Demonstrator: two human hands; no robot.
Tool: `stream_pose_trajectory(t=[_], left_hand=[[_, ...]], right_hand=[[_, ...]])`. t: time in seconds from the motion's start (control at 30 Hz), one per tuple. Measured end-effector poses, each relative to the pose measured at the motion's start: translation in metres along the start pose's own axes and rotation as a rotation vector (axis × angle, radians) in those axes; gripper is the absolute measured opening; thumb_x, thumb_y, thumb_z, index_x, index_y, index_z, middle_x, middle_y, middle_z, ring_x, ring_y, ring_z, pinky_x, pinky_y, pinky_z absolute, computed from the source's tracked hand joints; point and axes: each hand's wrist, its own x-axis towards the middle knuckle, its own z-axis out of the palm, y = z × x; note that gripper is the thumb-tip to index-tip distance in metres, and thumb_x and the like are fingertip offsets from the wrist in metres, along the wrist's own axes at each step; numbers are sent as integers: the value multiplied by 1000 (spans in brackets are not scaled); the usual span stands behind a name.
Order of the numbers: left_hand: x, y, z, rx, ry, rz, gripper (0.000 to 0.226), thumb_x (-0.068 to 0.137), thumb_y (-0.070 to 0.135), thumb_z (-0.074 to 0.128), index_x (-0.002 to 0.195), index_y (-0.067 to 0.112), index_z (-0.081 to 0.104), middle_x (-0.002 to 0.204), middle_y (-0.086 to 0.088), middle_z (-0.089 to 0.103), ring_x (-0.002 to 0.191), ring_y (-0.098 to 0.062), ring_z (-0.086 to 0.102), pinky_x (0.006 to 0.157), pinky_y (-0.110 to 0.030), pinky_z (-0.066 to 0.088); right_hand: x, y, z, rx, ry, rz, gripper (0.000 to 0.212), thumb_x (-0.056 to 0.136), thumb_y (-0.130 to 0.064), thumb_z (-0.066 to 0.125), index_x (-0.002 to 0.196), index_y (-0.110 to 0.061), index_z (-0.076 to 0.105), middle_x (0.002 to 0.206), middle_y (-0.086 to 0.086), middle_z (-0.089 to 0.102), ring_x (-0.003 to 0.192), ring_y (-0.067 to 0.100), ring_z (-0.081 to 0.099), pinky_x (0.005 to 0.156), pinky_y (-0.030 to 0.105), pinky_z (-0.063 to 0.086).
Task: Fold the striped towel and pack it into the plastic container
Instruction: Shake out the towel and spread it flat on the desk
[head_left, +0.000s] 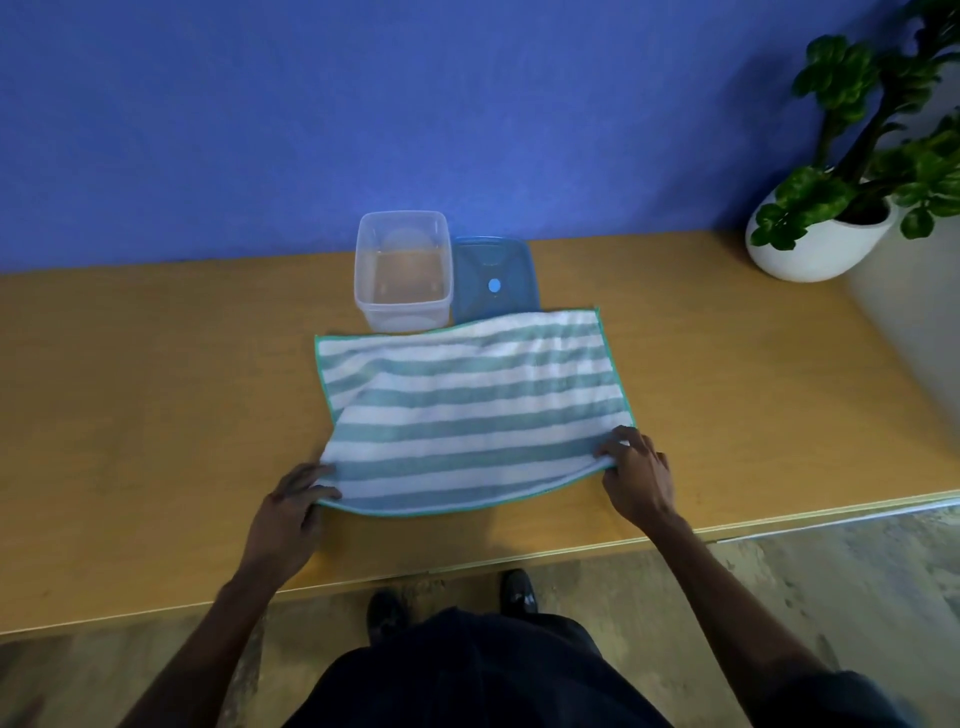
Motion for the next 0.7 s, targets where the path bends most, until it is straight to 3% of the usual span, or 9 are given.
stream_pose_trajectory(t=[0.07,0.13,0.2,0.27,0.37,0.47,0.57,0.7], left_hand=[[-4,1,-1,-3,-12,-2,32,76,-13,58,90,12,74,125,-7,65,130,-27,50,103,-40,44],[-8,4,-3,-30,-20,4,20,79,12,56,88,13,73,119,-6,67,125,-28,54,99,-38,45],[-8,8,-7,-86,-41,-24,34,72,36,48,89,18,72,113,-4,69,118,-25,58,95,-38,47],[-4,11,-9,-112,-56,-104,38,65,44,50,92,26,69,111,-1,68,109,-19,60,93,-38,49],[6,12,-8,-92,-31,-179,37,72,39,55,103,24,70,108,2,70,101,-21,66,87,-37,50],[23,12,-6,-49,77,-194,28,91,34,52,114,25,66,94,0,75,89,-24,71,69,-33,52],[46,11,-6,52,125,-219,28,97,25,47,121,24,62,94,-10,74,88,-35,69,68,-39,55],[78,8,-10,239,43,-186,38,90,12,50,125,20,61,122,-10,58,116,-36,51,82,-44,48]], right_hand=[[-2,1,0,-12,12,11,32,78,-3,58,104,-16,71,128,6,58,120,30,52,96,41,39],[-2,2,-1,-30,19,33,32,75,-6,58,102,-17,72,122,5,62,116,29,55,95,40,39],[-2,2,-2,-54,31,60,31,75,-8,58,101,-18,73,120,5,64,113,29,57,95,39,39],[-2,3,-4,-93,43,65,31,76,-10,58,101,-17,74,118,6,65,110,30,60,94,39,39],[-1,1,-6,-184,18,39,32,78,-13,56,106,-17,72,121,6,64,110,29,61,94,39,41],[3,-2,-12,-344,-56,13,32,84,-19,52,112,-18,67,124,4,60,113,27,60,96,38,42],[5,-10,-16,-457,-54,-36,32,87,-19,51,117,-16,61,122,5,60,115,27,58,95,39,42],[4,-24,-17,-386,9,-120,42,83,-11,55,124,-17,59,129,4,59,120,27,56,99,39,39]])
